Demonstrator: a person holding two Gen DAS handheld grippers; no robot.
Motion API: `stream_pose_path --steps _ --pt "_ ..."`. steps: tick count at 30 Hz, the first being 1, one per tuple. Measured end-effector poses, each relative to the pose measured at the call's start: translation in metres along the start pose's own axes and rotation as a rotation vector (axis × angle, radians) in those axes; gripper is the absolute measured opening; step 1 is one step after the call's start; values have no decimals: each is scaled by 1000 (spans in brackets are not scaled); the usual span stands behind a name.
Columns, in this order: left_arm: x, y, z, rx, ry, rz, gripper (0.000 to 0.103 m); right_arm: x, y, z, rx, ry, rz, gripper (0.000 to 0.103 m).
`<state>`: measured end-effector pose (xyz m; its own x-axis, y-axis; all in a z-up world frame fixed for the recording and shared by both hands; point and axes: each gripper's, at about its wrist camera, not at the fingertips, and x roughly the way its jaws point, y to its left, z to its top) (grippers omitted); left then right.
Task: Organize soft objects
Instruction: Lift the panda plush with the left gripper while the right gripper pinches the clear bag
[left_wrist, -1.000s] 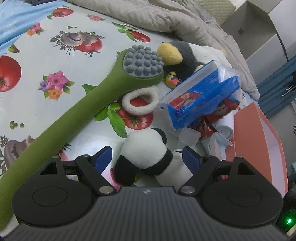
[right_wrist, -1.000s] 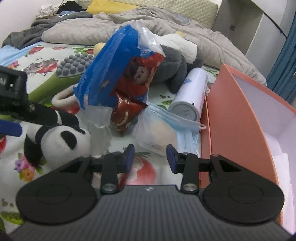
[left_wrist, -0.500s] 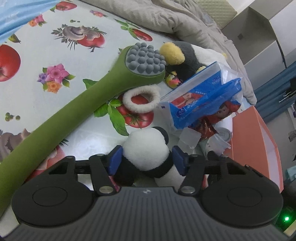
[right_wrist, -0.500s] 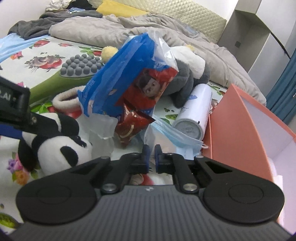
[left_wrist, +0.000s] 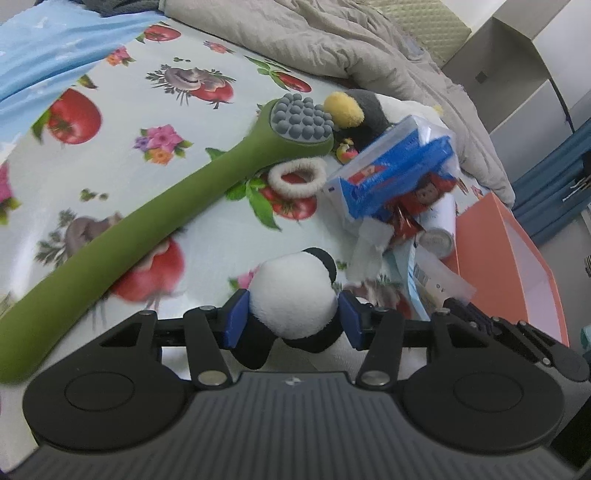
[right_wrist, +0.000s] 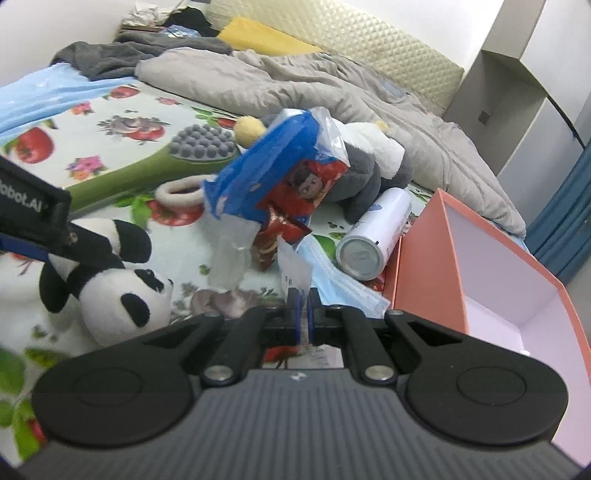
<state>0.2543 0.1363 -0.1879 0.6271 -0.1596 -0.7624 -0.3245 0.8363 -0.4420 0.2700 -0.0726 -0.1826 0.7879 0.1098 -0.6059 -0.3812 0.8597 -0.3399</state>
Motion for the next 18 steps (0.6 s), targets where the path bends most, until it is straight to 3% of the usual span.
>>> stream_pose_path --steps 9,12,18 --pt "-49 4 -40 49 -17 37 59 -56 17 -26 -32 -14 124 7" --pt "-64 9 -53 67 -4 44 59 -70 20 -37 -19 -15 205 7" --pt "-74 27 -73 56 8 78 60 -67 24 -50 34 66 333 9"
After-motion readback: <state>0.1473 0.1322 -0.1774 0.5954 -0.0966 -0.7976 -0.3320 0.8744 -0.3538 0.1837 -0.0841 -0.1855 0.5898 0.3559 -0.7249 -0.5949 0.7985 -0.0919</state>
